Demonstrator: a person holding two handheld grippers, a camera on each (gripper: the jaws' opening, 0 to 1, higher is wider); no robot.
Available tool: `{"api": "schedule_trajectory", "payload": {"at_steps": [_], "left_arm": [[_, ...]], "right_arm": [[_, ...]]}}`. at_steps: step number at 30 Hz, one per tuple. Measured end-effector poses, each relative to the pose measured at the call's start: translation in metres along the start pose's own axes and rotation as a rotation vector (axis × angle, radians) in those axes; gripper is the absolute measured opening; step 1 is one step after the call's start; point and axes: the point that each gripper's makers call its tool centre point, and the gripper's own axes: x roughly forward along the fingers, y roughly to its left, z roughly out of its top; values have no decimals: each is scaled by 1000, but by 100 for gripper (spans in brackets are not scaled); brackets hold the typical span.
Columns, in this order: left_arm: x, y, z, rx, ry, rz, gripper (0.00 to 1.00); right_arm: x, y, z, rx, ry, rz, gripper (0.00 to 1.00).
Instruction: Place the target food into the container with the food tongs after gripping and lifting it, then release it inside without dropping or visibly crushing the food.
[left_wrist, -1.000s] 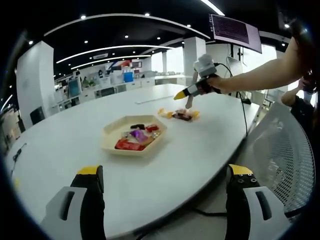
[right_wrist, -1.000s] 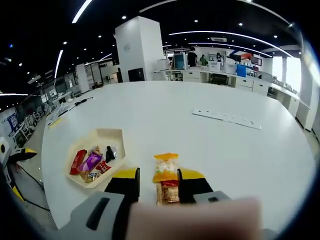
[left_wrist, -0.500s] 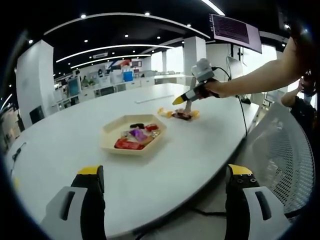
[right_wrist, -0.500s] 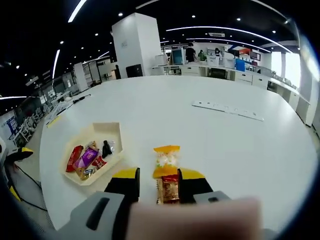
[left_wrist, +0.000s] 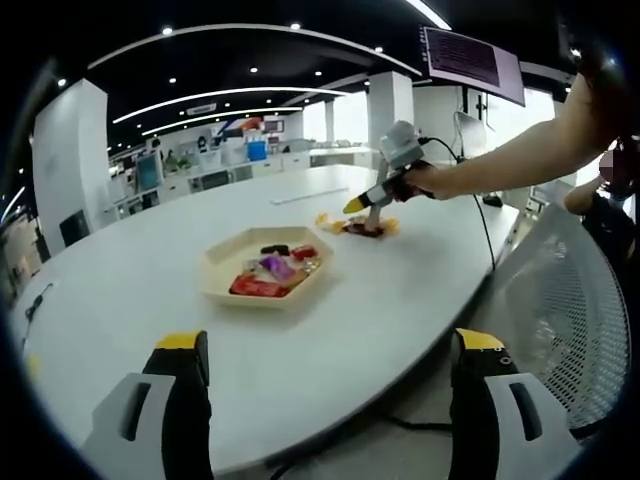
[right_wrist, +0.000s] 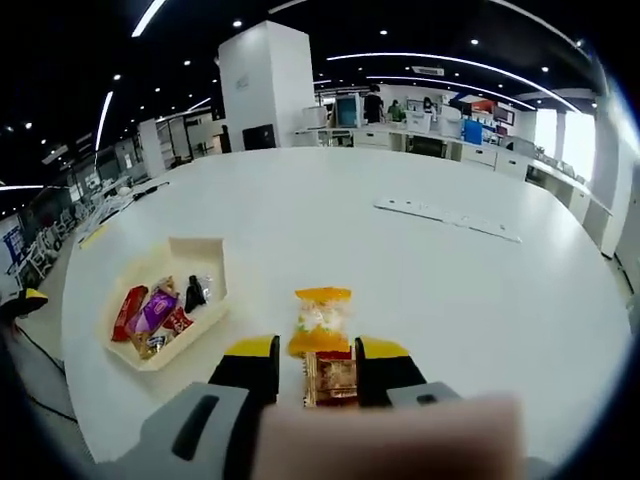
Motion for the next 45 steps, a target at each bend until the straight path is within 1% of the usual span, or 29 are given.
{"api": "schedule_trajectory", "payload": {"at_steps": [5, 10, 11, 13, 17, 19, 20, 22, 23, 27, 41, 45], "left_arm": [[0, 0, 0, 0, -1, 1, 98], [0, 1, 0, -1, 1, 2, 98], [0, 0, 0, -1, 2, 1, 98], [0, 1, -1, -2, 3, 2, 98], [0, 0, -1, -2, 4, 2, 98], [0, 1, -1, -1, 4, 3, 98], [0, 1, -1, -1, 4, 4, 98], [0, 1, -1, -2, 5, 3, 98], [0, 1, -1, -2, 5, 3, 97], [0, 1, -1, -2, 8, 3, 97], [0, 1, -2, -3, 10, 3, 98], [0, 1, -2, -3, 9, 2, 98]], "right_arm": [[6, -2, -9, -3, 28, -3, 30], [11, 1, -12, -13, 37, -2, 30], [12, 0, -11, -32, 35, -12, 29], [12, -1, -12, -24, 42, -7, 29], [11, 0, -13, -47, 43, -17, 28], [12, 2, -13, -86, 46, -26, 28], [12, 3, -14, -136, 53, -29, 28], [13, 8, -14, -191, 61, -31, 28], [13, 12, -14, -180, 57, -30, 27], [11, 5, -14, -148, 41, -40, 27], [11, 7, -13, -162, 36, -51, 24], [6, 7, -16, -147, 62, -35, 24]]}}
